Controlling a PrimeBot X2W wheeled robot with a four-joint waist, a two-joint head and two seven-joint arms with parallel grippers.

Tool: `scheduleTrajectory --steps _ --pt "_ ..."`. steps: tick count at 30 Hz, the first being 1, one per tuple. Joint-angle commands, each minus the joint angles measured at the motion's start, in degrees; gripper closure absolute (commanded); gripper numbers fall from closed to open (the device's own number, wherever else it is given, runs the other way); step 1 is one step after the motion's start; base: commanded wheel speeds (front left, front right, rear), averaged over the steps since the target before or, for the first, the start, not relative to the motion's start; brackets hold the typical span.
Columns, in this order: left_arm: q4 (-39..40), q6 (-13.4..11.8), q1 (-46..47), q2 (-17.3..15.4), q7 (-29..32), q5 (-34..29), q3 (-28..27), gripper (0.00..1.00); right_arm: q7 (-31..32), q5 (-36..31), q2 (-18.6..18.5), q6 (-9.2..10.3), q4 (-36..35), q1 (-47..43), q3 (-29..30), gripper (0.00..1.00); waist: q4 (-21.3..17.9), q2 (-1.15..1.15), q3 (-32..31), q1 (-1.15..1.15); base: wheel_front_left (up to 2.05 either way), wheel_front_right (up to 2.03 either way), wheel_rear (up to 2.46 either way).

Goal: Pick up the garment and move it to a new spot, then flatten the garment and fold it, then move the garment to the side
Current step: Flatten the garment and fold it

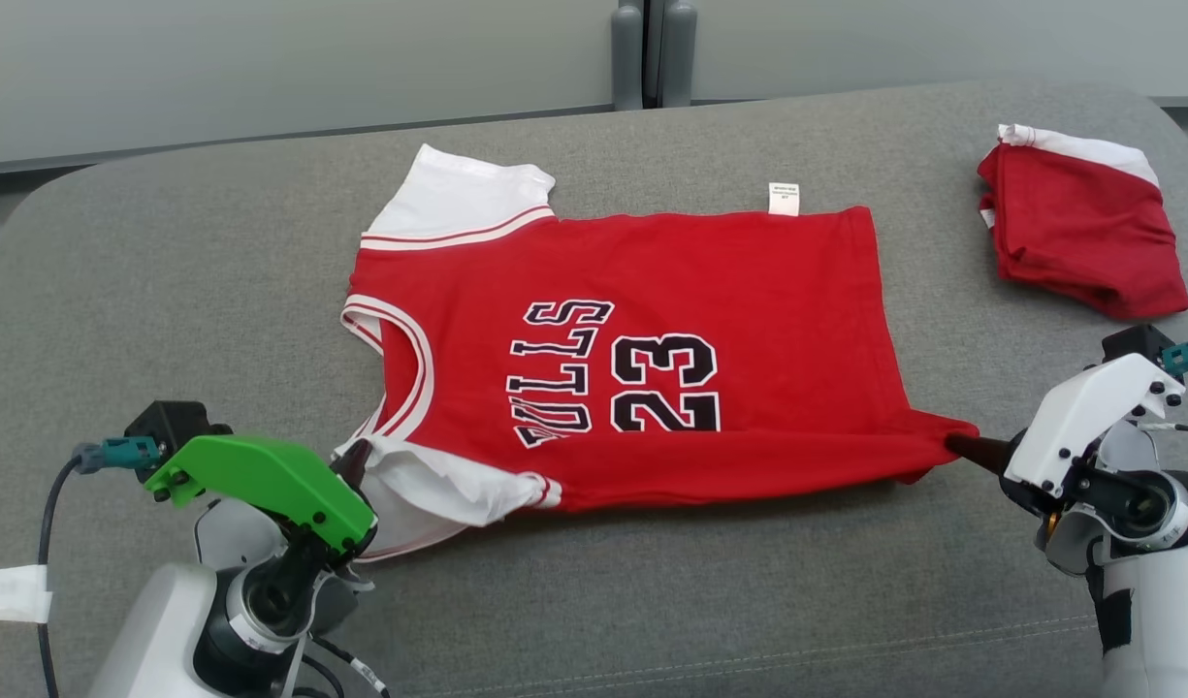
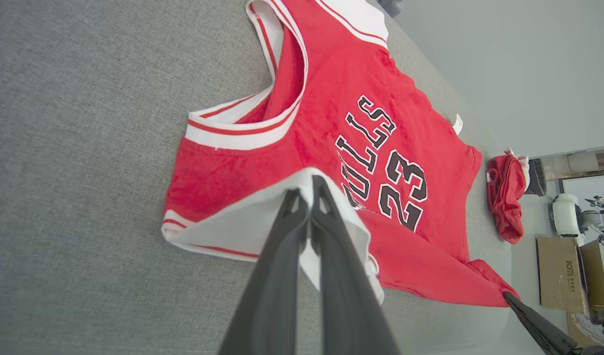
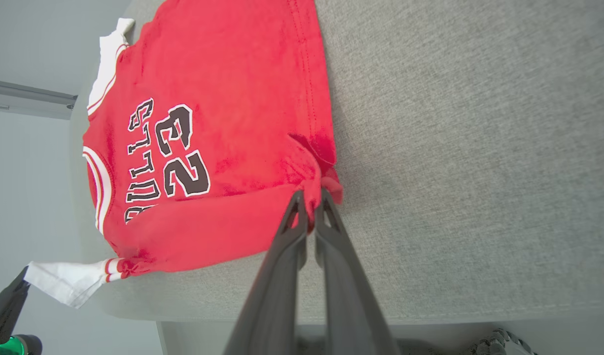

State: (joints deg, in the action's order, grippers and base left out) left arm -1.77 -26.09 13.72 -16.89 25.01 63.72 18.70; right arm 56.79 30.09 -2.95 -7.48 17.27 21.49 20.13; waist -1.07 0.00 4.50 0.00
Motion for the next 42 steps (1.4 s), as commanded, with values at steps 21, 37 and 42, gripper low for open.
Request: scheduleTrajectory --steps 21,37,42 --pt "-14.9 2.0 13.4 3.8 -3.1 0.9 -2.8 1.0 -3.7 -7.9 0.0 -0.01 22.8 20.4 4.1 1.0 -0.9 0.0 5.7 0.0 0.0 0.0 0.0" --pt "-22.9 5.2 21.8 4.6 -6.0 -0.4 -3.2 1.0 -9.4 -12.8 0.0 -0.01 33.0 28.3 3.6 1.0 -1.2 0.0 8.0 0.0 0.0 0.0 0.0" --pt "-25.0 6.1 23.0 4.0 -5.0 -1.0 -2.1 1.0 -10.8 -13.5 0.0 -0.01 34.4 29.3 2.7 0.51 -1.3 0.0 8.1 0.0 0.0 0.0 0.0"
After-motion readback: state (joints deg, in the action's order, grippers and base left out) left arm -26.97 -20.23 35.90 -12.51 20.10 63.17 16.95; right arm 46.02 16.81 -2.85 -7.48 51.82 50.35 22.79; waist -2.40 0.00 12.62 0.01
